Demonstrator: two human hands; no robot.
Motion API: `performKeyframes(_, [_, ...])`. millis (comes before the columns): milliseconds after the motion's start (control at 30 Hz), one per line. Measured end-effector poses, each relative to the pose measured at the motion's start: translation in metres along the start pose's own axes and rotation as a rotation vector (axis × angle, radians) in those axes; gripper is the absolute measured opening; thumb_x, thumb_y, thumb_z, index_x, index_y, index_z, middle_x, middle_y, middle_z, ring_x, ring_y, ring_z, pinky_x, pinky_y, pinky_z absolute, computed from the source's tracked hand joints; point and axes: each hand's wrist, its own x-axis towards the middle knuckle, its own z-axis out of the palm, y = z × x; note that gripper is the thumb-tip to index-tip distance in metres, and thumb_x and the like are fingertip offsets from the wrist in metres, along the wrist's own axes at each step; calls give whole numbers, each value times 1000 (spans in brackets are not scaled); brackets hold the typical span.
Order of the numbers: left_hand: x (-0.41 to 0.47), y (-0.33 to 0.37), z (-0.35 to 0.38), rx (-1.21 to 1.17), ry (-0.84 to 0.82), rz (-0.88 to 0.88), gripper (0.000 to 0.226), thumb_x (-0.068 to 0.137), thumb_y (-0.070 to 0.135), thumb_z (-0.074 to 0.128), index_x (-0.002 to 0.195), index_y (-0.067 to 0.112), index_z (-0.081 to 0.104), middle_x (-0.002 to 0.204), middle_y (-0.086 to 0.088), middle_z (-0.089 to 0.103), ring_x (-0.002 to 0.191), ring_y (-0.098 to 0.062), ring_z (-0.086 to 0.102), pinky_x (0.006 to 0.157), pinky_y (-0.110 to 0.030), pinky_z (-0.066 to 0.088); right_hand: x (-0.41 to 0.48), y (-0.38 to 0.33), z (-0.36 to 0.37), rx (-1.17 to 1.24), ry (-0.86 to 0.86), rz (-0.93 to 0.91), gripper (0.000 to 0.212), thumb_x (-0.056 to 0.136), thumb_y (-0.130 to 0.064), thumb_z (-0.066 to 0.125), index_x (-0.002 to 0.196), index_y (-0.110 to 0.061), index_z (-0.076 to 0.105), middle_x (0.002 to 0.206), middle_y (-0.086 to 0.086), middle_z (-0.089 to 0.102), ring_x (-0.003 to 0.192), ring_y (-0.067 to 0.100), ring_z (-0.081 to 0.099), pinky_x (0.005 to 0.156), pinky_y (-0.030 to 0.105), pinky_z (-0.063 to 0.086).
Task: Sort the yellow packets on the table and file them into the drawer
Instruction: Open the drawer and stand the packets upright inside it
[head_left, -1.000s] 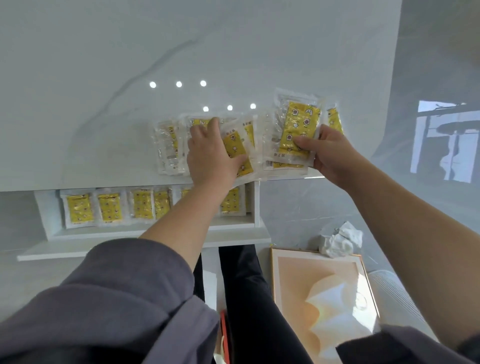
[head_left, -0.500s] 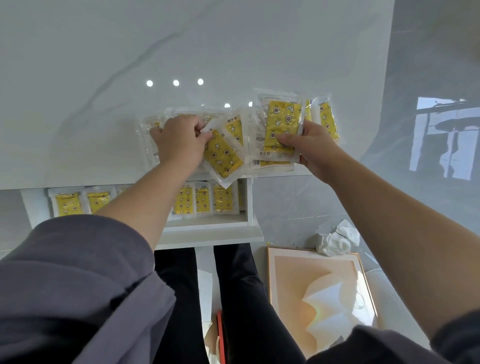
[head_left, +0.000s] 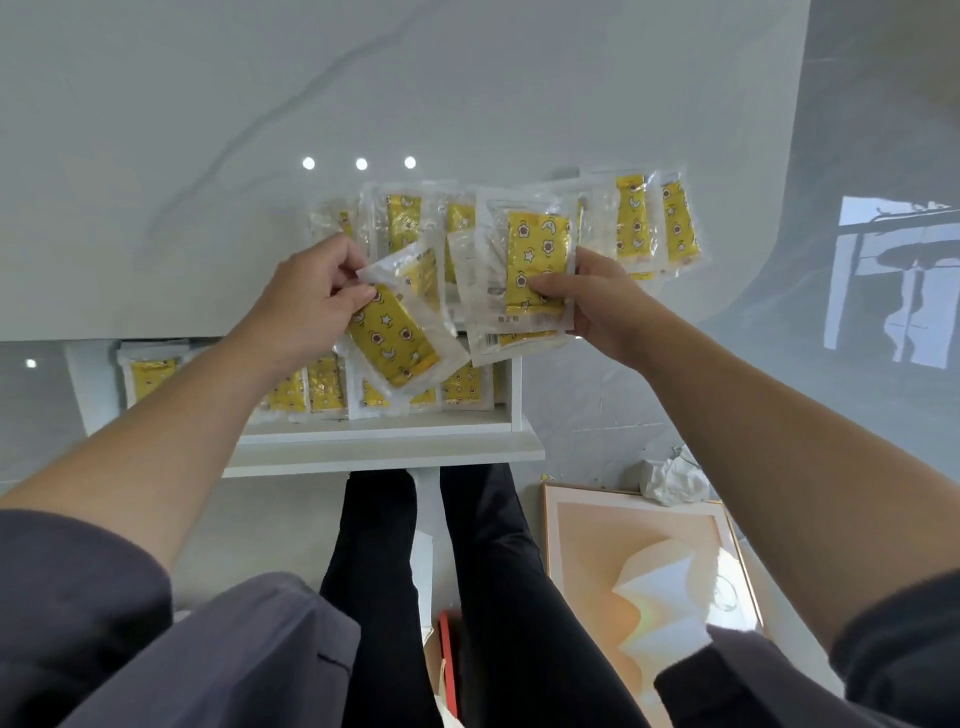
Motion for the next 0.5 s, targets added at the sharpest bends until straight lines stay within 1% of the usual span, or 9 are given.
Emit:
performKeyframes(133, [-16, -31, -2, 112, -120, -12, 28, 92, 3, 60, 78, 26, 52, 82, -7, 64, 78, -22, 58, 73, -34, 46, 1, 28, 20, -126, -80, 62, 34, 90, -4, 64, 124, -4, 57, 117, 14, 69, 105, 30, 68, 92, 47, 55])
performKeyframes(200, [-18, -48, 1, 180, -184, -8, 26, 92, 5, 59, 79, 27, 55, 85, -4, 66, 82, -23, 61, 76, -36, 48, 3, 48, 29, -176, -123, 95, 33, 90, -2, 64, 123, -5, 58, 115, 13, 70, 103, 28, 69, 89, 44, 57])
performKeyframes(267, [-17, -65, 7, 276, -249, -1, 23, 93, 7, 58, 81, 27, 60, 82, 4, 65, 79, -20, 59, 72, -35, 46, 8, 72, 36, -210, -137, 130, 32, 90, 0, 64, 120, -8, 60, 113, 12, 71, 102, 27, 70, 87, 41, 58])
performKeyframes(333, [-13, -83, 15, 338, -300, -5, 24, 94, 8, 57, 83, 30, 61, 80, 10, 62, 76, -15, 56, 68, -31, 44, 15, 98, 40, -222, -75, 163, 29, 88, -1, 65, 116, -8, 62, 110, 12, 72, 101, 29, 70, 88, 43, 57])
performKeyframes(433, [4, -108, 33, 358, -359, -24, 25, 95, 9, 55, 91, 32, 64, 93, 5, 65, 86, -16, 58, 79, -36, 48, 31, 131, 41, -230, 69, 193, 25, 88, -1, 65, 111, -8, 61, 112, 15, 70, 102, 32, 69, 92, 48, 55])
performKeyframes(500, [20, -120, 49, 327, -368, -29, 26, 96, 8, 54, 96, 32, 66, 99, 3, 65, 91, -17, 58, 82, -36, 47, 45, 149, 43, -240, 127, 194, 21, 87, -1, 66, 105, -10, 61, 113, 17, 69, 101, 33, 68, 93, 49, 54])
